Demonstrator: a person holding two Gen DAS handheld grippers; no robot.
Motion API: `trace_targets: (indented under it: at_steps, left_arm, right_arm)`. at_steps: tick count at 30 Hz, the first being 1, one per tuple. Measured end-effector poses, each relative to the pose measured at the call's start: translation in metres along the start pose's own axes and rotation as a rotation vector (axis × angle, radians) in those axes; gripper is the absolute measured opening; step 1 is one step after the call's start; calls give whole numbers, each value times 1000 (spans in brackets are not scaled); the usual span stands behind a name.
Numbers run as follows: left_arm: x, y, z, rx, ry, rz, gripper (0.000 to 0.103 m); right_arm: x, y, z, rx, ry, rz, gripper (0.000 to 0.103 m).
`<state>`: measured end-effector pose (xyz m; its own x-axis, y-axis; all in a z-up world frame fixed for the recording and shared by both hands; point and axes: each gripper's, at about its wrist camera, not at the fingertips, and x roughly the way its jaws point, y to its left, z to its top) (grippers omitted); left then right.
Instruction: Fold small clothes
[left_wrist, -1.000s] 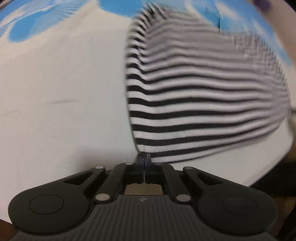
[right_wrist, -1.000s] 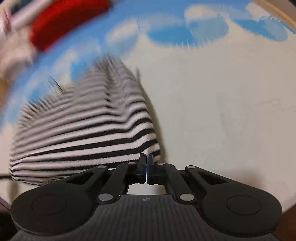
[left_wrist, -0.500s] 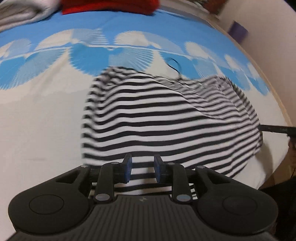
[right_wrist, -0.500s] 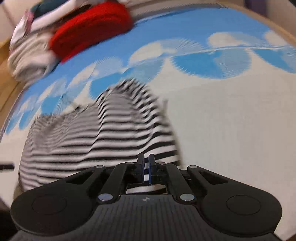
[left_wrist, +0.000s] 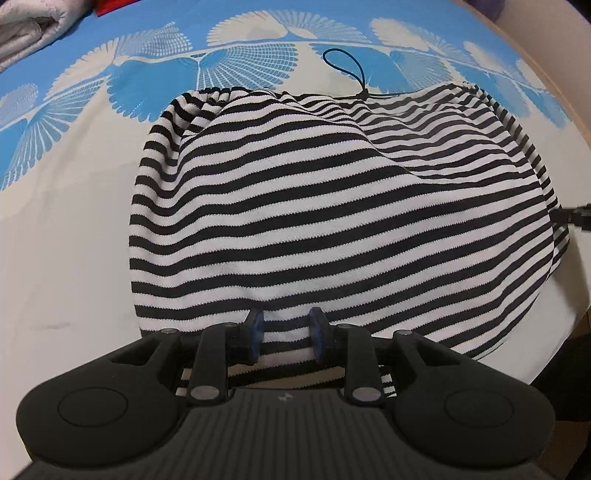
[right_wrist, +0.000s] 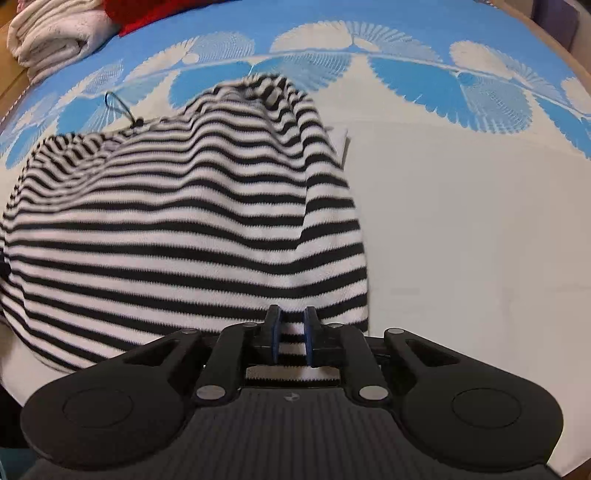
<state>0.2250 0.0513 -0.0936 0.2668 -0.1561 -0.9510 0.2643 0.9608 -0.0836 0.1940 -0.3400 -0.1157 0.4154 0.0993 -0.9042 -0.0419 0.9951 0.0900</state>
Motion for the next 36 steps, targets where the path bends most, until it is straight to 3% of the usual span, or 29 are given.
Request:
trace_targets:
  at_steps: [6, 11, 15, 19, 21, 25, 27, 32, 36]
  left_arm:
    - [0, -1, 3, -16, -4, 1, 31]
    - [-9, 4, 11, -77, -58, -7, 31]
    - [-19, 9, 25, -159, -148, -74, 31]
    - [-17, 8, 39, -214, -183, -136, 31]
    - [-9, 5, 47, -219, -166, -123, 31]
    - [25, 9, 57, -237, -44, 10, 31]
    - [36, 15, 59, -265, -11, 26, 32]
    - [33, 13, 64, -276, -23, 30, 33]
    - [10, 6, 65, -246, -111, -2, 32]
  right_arm:
    - [-23, 9, 12, 33, -173, 38, 14]
    - [-18, 33, 29, -3, -233, 120, 14]
    - [-1, 49, 42, -12, -201, 140, 14]
    - [19, 59, 53, -7, -162, 131, 14]
    - [29, 61, 57, 3, -134, 110, 14]
    - [48, 62, 61, 17, -71, 42, 14]
    - [56, 60, 63, 31, -43, 16, 14]
    - [62, 63, 64, 34, -28, 2, 14]
    - [55, 63, 65, 45, -44, 6, 14]
